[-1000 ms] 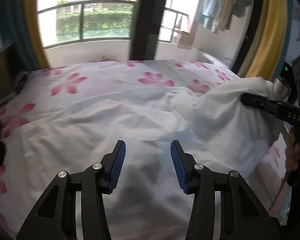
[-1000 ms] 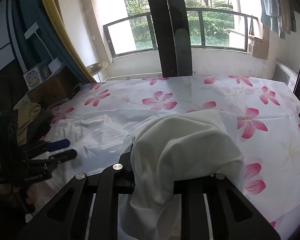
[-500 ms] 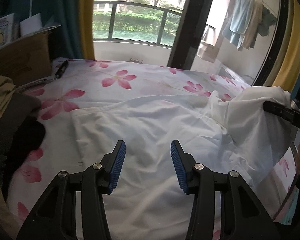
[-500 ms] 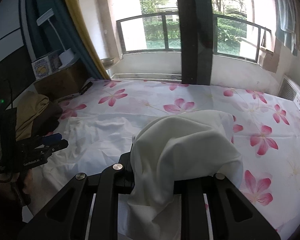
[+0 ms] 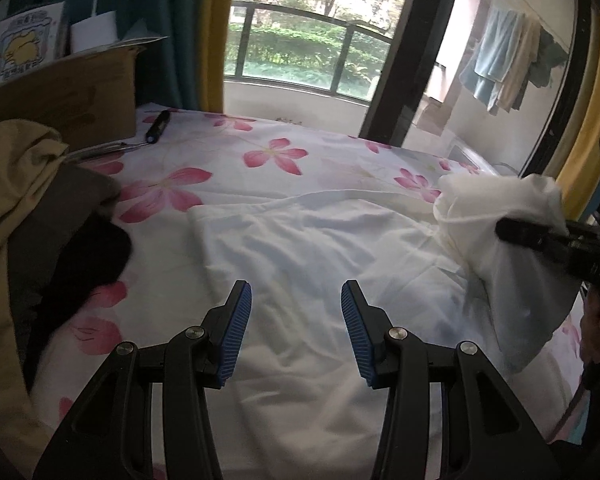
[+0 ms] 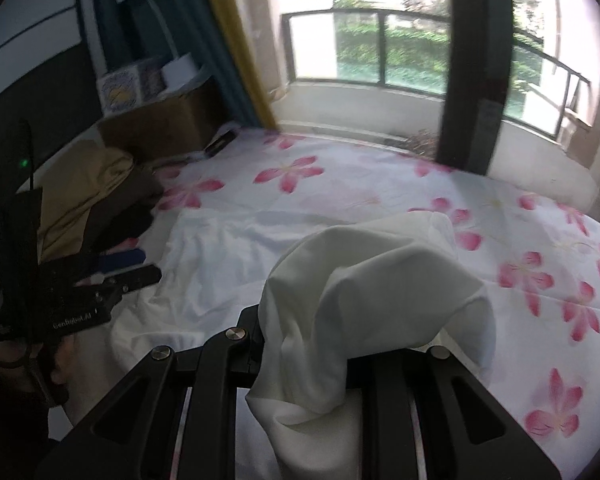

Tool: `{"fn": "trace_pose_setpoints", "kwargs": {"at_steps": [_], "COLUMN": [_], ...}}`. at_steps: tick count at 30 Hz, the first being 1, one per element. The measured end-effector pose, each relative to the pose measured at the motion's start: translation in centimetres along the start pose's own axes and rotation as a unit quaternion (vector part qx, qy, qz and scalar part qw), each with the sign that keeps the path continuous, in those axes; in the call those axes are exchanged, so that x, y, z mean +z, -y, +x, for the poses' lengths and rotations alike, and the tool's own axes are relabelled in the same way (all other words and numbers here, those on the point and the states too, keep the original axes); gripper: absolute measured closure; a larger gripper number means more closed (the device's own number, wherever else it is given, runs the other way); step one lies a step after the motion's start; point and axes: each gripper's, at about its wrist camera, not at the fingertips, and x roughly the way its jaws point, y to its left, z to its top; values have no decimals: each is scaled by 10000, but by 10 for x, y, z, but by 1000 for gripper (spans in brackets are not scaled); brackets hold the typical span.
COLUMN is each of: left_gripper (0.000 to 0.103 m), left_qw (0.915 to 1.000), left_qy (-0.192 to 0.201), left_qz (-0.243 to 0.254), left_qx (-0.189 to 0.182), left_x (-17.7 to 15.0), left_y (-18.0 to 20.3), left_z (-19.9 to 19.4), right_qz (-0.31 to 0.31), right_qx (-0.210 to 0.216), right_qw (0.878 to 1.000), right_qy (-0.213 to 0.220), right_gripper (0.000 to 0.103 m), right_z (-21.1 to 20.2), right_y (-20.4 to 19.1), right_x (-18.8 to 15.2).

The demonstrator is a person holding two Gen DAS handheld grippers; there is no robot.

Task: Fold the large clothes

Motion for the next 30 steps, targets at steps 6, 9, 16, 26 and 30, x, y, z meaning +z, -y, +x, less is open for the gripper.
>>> {"fn": "trace_pose_setpoints", "kwargs": {"at_steps": [6,9,16,26,30], "left_gripper": [54,54,54,54,54], "left_qw": [9997,9994,9986,9976,9976], "left_qy": [-48,-71,-34,201,278], "left_qz": [-149,-209,-346,-426,-369], "left_qx": [187,259,401,514,514], "left_x": [-3,-5,-7,0,6], "left_y": [-22,-31,-47,-55,-47], "left_z": [-4,-7,-14,-36,-43], "right_qz": [-156,-169,-579,-1065,-1045], "right_qx": [312,472,1530,1831,1700], "right_qw": [9988,9975,9809,9709,9766], "right_qy": [-347,-507,-1050,-1115,-802], "right_gripper": [81,79,66,43,42], "right_z": [37,51,76,64,38], "right_y": [-29,-41,-87,-121,-108], "right_x": [-3,-4,-10,-18,-15]}}
